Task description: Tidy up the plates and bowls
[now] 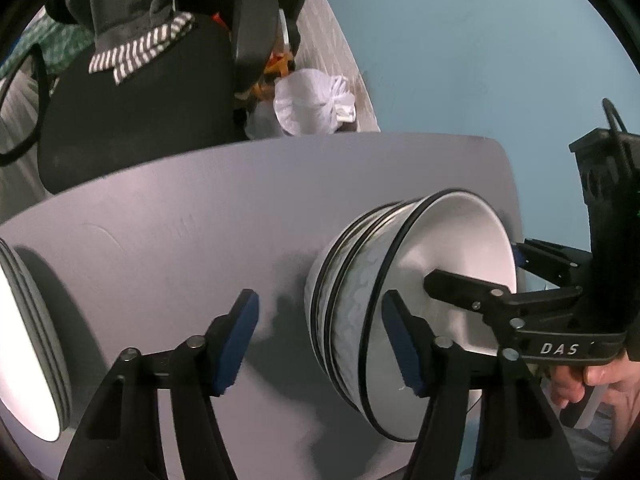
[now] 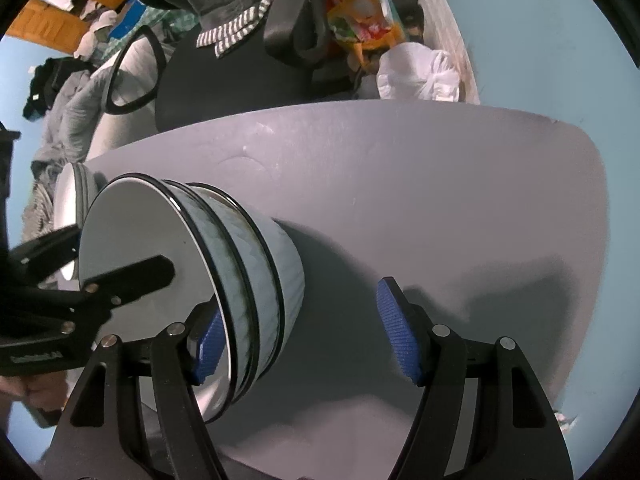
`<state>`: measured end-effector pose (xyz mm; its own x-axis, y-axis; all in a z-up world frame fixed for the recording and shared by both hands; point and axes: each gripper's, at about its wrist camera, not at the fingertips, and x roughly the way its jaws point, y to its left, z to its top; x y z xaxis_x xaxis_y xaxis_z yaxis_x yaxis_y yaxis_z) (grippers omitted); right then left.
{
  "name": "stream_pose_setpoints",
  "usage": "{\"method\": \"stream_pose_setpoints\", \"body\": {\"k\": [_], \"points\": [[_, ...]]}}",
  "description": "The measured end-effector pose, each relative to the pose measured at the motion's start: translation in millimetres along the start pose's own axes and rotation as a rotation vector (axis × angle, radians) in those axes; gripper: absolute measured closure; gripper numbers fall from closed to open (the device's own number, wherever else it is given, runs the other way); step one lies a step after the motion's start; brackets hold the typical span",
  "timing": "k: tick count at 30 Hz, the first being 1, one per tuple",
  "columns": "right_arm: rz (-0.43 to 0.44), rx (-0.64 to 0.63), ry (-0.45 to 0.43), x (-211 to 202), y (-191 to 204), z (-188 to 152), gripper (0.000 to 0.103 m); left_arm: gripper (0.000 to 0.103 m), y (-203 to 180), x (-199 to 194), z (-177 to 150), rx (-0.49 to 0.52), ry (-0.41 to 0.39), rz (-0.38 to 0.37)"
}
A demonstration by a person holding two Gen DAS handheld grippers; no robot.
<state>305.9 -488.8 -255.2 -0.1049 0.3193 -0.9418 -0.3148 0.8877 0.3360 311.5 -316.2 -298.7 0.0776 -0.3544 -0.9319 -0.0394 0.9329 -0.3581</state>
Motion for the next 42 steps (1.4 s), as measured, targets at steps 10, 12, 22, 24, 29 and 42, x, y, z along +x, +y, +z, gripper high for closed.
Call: {"method": "stream_pose_setpoints", "body": {"k": [10,12,22,24,29,42], "points": [[0.085,-0.002,0.036,0.5,0.1,3.6,0.059,0.055,4.0,9.3,1.7,-0.073,0.066,-0.117],[0.090,-0.013,0.033,-0.1,2.9,2.9,0.063,0.055,2.3,9.0,1.8,-0.060,0.065,-0.111],[0.125,0.009,0.066,2.5,6.5,6.0,0.075,0.069,6.6,2.8,1.7,-0.031,0.075,-0.104],[0.124,0.005,0.062,2.4,7.0,5.2,0.075,0.071,9.0,3.2,2.6,-0.035,0.079,-0.110],[0.087,-0.016,0.031,0.4,11.7,1.4,0.074,0.074,10.7,3.5,4.4,-0.040,0.083,-0.120],[0.103,0.067,0.049,2.4,5.7,4.1,0.072,0.074,14.6,7.9,6.2,-0.074,0.113,-0.143]]}}
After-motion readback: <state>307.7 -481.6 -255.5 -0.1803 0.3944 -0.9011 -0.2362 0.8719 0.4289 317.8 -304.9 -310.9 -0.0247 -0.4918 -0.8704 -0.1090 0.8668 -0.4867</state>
